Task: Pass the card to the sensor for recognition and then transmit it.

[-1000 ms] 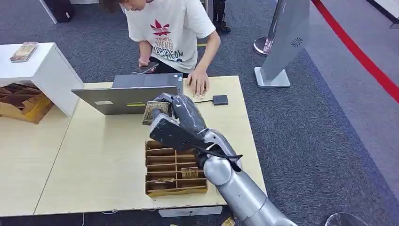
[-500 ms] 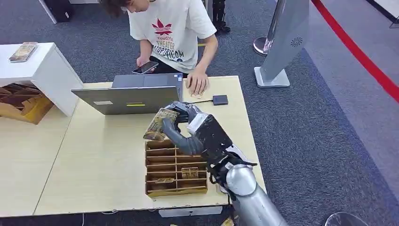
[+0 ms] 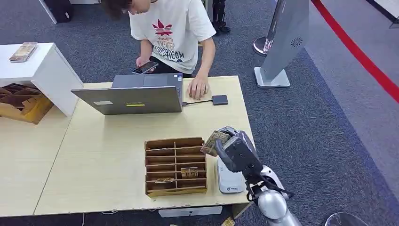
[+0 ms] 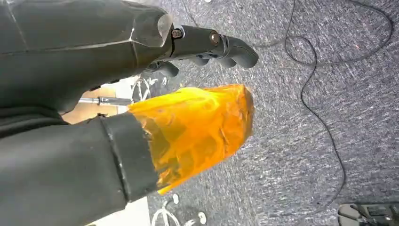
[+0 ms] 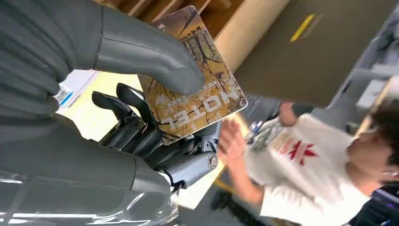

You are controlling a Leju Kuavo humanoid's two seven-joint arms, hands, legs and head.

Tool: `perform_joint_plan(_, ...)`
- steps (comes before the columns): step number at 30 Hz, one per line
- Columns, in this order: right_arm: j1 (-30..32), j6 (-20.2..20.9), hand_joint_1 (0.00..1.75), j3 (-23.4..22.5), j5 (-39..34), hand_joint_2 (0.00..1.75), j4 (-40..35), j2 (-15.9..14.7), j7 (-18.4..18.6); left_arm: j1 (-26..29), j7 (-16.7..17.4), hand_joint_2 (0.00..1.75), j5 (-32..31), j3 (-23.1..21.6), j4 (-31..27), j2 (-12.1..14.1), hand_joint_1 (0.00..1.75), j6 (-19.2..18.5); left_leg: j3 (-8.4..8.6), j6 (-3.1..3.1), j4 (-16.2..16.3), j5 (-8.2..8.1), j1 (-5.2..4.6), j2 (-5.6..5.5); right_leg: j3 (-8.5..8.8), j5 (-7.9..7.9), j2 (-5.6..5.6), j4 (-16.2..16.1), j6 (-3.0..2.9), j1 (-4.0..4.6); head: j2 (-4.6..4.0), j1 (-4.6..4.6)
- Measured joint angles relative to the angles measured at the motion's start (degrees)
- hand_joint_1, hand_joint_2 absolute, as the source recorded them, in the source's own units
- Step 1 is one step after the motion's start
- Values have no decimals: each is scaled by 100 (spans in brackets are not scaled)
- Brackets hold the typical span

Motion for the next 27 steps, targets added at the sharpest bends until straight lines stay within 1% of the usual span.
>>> perform_joint_plan(4, 108, -94, 175, -118, 564, 175, -13, -24, 159, 10, 17, 0, -103, 0, 0, 20, 0, -9, 0, 0, 0, 0, 0, 0, 1, 0, 0, 0, 0, 0, 0, 2)
perform_joint_plan(7, 179, -94, 175, -192, 753, 175, -13, -26, 242, 14, 20, 0, -164, 0, 0, 28, 0, -11, 0, 0, 1, 0, 0, 0, 1, 0, 1, 0, 0, -1, 0, 2)
perform_joint_plan(15, 254, -96, 175, -284, 914, 175, -13, -31, 310, 16, 20, 0, -214, 0, 0, 35, 0, -13, 0, 0, 0, 0, -1, 0, 1, 0, 1, 0, 0, -1, 0, 2)
perform_joint_plan(18, 257, -153, 175, -286, 1347, 175, 2, -35, 512, 15, 44, 0, -260, 0, 0, 33, 0, -20, 0, 0, 0, 0, -1, 1, 1, 0, 1, 0, 0, -1, 0, 2)
perform_joint_plan(19, 257, -203, 175, -288, 1596, 175, 24, -37, 605, 15, 55, 0, -286, 0, 0, 33, 0, -26, 0, 0, 0, 0, -1, 1, 1, 0, 1, 0, 0, -1, 0, 2)
perform_joint_plan(22, 257, -262, 175, -321, 1996, 175, 124, -41, 727, 12, 63, 0, -343, -2, 0, 33, 0, -50, 0, 0, 0, 0, -1, 1, 2, 0, 1, 0, 0, -1, 0, 2)
perform_joint_plan(27, 258, -286, 175, -413, 2229, 175, 319, -41, 791, 12, 66, 0, -389, -2, 0, 33, 0, -57, 0, 0, 1, 0, -1, 0, 2, 0, 1, 0, 0, -1, 0, 2)
